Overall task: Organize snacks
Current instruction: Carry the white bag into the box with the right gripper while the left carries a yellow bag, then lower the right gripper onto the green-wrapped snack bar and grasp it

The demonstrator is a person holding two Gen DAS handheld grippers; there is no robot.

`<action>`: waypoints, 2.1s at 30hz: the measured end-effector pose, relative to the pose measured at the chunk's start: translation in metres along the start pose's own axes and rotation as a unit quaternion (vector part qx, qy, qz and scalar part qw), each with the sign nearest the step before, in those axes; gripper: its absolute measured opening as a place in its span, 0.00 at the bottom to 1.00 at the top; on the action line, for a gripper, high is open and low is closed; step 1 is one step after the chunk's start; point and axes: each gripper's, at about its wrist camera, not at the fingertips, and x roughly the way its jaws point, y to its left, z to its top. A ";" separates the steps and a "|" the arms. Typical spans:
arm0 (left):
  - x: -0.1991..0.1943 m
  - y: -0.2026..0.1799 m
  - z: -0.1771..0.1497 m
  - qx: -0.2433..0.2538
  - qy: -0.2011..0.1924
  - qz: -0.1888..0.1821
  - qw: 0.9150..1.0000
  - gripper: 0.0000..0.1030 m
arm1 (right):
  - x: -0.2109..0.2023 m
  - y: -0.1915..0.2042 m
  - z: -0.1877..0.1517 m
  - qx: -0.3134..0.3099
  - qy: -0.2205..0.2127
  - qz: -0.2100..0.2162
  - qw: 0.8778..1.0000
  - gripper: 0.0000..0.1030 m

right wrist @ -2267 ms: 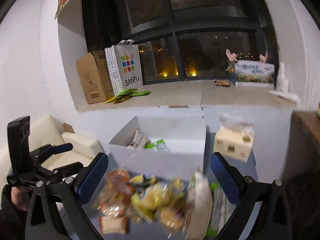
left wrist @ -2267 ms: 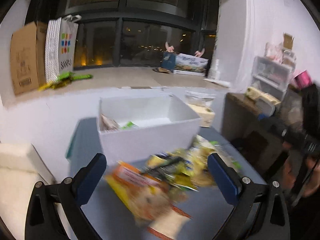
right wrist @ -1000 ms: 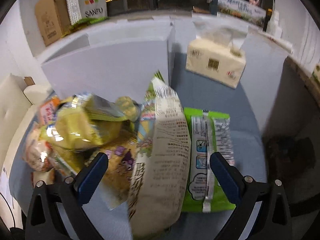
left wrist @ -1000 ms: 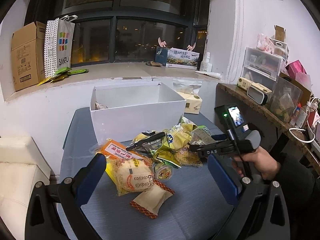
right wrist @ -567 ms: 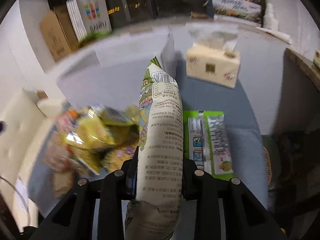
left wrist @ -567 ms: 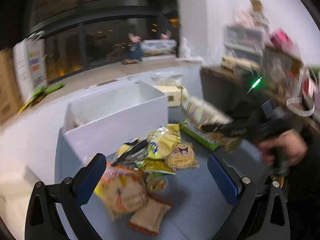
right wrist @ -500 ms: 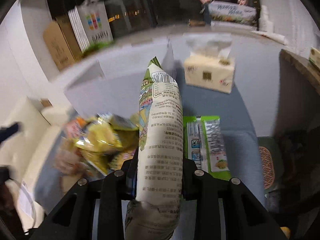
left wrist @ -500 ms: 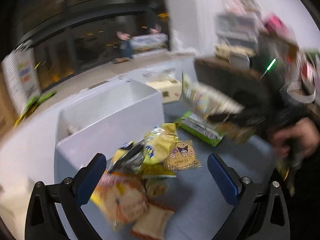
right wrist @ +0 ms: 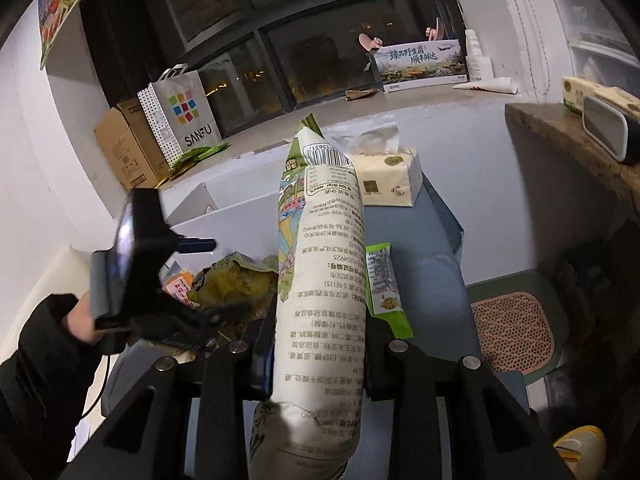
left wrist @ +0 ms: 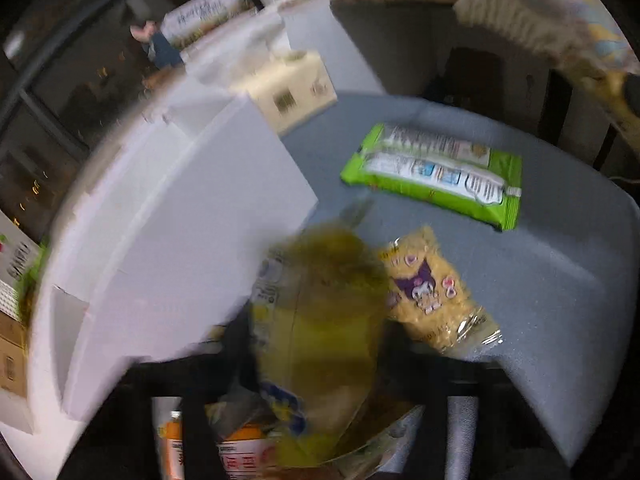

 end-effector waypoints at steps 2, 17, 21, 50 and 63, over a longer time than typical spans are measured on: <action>-0.015 0.005 -0.005 -0.024 -0.042 -0.039 0.998 0.35 | 0.004 -0.001 -0.001 0.005 0.001 0.003 1.000 0.33; -0.157 0.102 -0.074 -0.311 -0.277 -0.134 0.899 0.32 | 0.014 0.028 0.008 -0.004 -0.011 0.064 0.998 0.33; -0.160 0.153 -0.080 -0.363 -0.286 -0.119 0.879 0.32 | 0.033 0.058 0.036 -0.024 -0.014 0.090 0.996 0.33; -0.064 0.253 -0.028 -0.419 -0.128 -0.012 0.899 1.00 | 0.210 0.099 0.201 -0.041 0.022 -0.010 0.999 1.00; -0.179 0.179 -0.065 -0.346 -0.209 0.020 0.915 1.00 | 0.092 0.128 0.183 -0.232 -0.012 -0.013 0.973 1.00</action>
